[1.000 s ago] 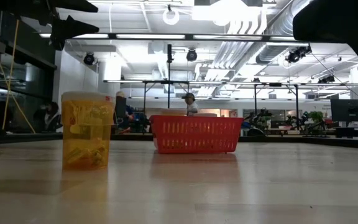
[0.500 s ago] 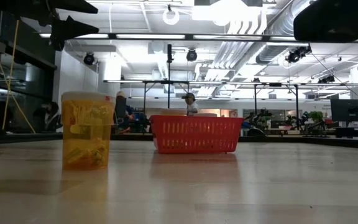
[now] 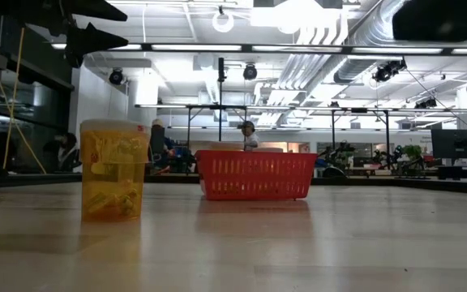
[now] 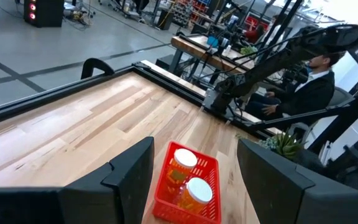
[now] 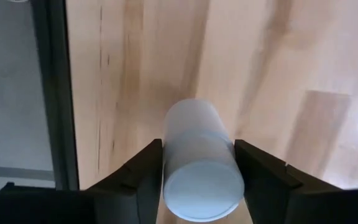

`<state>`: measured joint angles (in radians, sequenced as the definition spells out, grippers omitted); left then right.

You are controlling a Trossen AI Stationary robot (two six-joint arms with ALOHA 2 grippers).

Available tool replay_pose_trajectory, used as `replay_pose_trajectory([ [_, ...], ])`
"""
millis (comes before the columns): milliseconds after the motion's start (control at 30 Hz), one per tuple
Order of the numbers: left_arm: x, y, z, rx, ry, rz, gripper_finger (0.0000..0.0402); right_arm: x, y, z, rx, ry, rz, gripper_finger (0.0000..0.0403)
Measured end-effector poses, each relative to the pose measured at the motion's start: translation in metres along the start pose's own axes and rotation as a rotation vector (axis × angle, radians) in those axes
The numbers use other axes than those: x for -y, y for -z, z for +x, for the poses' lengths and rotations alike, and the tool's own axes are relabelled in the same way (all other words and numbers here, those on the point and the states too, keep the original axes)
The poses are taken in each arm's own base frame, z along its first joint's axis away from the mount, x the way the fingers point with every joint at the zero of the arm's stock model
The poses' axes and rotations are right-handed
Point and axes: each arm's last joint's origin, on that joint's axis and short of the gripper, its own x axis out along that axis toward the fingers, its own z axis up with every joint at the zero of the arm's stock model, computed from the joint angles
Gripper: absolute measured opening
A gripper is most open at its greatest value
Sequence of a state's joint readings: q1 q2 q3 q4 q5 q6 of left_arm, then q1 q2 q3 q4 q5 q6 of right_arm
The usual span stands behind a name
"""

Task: Pick and place pill bottles into a basket
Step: Put the white medicine bottle into the bin

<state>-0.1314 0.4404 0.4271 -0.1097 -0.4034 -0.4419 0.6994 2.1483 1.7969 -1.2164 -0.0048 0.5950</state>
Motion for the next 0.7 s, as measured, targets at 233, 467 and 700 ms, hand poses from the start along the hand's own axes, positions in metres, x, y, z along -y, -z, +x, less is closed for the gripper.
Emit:
replay_pose_trajectory([
  [233,0.000,0.000,0.000,0.001,0.000,-0.001,0.0264,0.027,0.004,-0.040,0.061,0.017,0.039,0.0155],
  [467,0.000,0.000,0.000,0.005,-0.008,-0.001,0.0264,0.063,-0.009,-0.056,0.121,0.043,0.060,0.0158],
  [700,-0.001,0.000,0.000,0.010,-0.019,-0.008,0.0264,0.101,-0.020,-0.069,0.168,0.081,0.050,0.0157],
])
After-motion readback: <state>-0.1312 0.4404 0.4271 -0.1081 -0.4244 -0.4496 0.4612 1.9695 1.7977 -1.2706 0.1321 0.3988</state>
